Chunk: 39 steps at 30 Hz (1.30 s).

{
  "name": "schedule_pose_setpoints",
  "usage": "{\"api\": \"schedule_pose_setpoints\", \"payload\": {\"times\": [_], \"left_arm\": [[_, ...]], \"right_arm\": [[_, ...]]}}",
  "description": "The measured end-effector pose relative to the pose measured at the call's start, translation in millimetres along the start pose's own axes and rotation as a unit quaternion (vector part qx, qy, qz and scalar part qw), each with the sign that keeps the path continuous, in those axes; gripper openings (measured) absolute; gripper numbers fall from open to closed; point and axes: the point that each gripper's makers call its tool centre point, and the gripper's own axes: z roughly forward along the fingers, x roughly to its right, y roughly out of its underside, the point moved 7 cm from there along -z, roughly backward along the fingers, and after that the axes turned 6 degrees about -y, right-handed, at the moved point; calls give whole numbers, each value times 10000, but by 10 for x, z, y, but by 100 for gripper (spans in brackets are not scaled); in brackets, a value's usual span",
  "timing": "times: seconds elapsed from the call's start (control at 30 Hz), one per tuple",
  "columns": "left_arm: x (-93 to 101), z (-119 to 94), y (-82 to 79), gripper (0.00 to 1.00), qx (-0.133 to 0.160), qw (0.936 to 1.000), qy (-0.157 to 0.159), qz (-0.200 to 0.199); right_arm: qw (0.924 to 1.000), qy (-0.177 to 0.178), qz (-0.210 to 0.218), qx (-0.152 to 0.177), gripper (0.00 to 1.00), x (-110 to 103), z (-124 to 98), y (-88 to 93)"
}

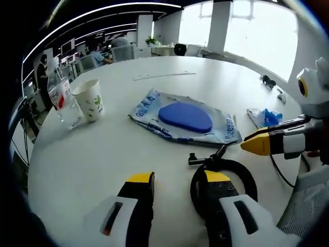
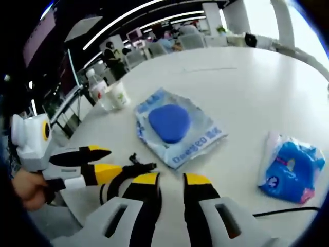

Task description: Arrange the tabletop items into an orderly group along one side of the table until the central work area is clear of visible clutter.

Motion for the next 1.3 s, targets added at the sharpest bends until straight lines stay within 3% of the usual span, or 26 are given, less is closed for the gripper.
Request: {"api": "schedule_pose_setpoints", "payload": {"times": [0.53, 0.9, 1.3], "left_arm": [[-131, 160, -188, 39, 37, 9998, 31, -181], [-282, 324, -430, 44, 178, 9993, 59, -324], [-334, 489, -601, 42, 200, 9997, 31, -122]], "right_arm": [[9992, 114, 231, 301, 19, 107, -6, -90], [9978, 231, 489, 390, 21, 171, 8, -100], [9968, 324, 563, 474, 21, 220, 31, -143]]}}
